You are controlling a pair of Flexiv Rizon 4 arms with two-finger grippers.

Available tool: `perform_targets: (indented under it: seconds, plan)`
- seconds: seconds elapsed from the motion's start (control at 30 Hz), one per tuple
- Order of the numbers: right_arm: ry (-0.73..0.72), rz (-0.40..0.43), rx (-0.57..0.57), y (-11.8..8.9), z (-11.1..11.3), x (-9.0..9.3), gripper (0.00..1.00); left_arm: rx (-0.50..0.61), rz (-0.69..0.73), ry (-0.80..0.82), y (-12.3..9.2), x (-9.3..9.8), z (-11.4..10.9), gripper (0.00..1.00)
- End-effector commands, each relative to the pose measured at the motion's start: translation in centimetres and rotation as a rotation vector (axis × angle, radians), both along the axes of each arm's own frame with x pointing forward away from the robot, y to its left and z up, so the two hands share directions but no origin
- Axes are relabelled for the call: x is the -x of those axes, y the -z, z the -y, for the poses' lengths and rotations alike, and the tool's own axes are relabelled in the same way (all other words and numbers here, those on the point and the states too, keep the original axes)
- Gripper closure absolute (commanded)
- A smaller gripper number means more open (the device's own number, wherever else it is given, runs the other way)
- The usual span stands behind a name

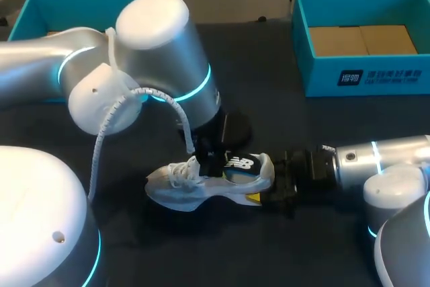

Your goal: Take the shoe out of the shoebox, open the shoe tongue, remove and reinsert the insole, then place the shoe into the shoebox

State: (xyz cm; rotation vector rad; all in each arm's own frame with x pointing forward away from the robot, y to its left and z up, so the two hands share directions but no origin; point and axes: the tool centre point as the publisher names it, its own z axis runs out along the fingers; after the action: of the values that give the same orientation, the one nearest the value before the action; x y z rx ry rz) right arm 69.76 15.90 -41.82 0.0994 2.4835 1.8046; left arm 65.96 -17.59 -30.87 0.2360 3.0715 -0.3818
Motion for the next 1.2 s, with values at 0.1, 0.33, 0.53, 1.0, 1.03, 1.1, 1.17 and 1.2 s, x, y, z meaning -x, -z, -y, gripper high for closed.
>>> perform_targets:
  seconds: [0.1, 0.33, 0.53, 1.0, 1.03, 1.1, 1.17, 1.2]
  plan:
    - [0.001, 0.0, 0.004, -0.1, -0.1, 0.1, 1.0, 0.0, 0.048, 0.009, -0.6, 1.5, 0.6, 0.64]
    - [0.001, 0.0, 0.004, -0.1, -0.1, 0.1, 1.0, -0.002, 0.073, -0.002, -0.7, 1.3, 1.0, 0.65]
    - [0.001, 0.0, 0.004, -0.1, -0.1, 0.1, 1.0, -0.007, 0.079, -0.017, -0.4, 0.8, 1.0, 0.64]
    - [0.001, 0.0, 0.004, -0.1, -0.1, 0.1, 1.0, -0.024, 0.088, -0.04, 0.6, -0.2, 1.6, 0.63]
    - [0.001, 0.0, 0.004, -0.1, -0.1, 0.1, 1.0, -0.025, 0.089, -0.039, 0.7, -0.2, 1.7, 0.63]
    - [0.001, 0.0, 0.004, -0.1, -0.1, 0.1, 1.0, -0.029, 0.091, -0.034, 0.8, -0.2, 1.9, 0.63]
    - [0.001, 0.0, 0.004, -0.1, -0.1, 0.1, 1.0, -0.032, 0.091, -0.03, 0.9, -0.1, 1.9, 0.62]
    - [0.001, 0.0, 0.004, -0.1, -0.1, 0.1, 1.0, -0.034, 0.091, -0.026, 1.0, -0.1, 2.0, 0.63]
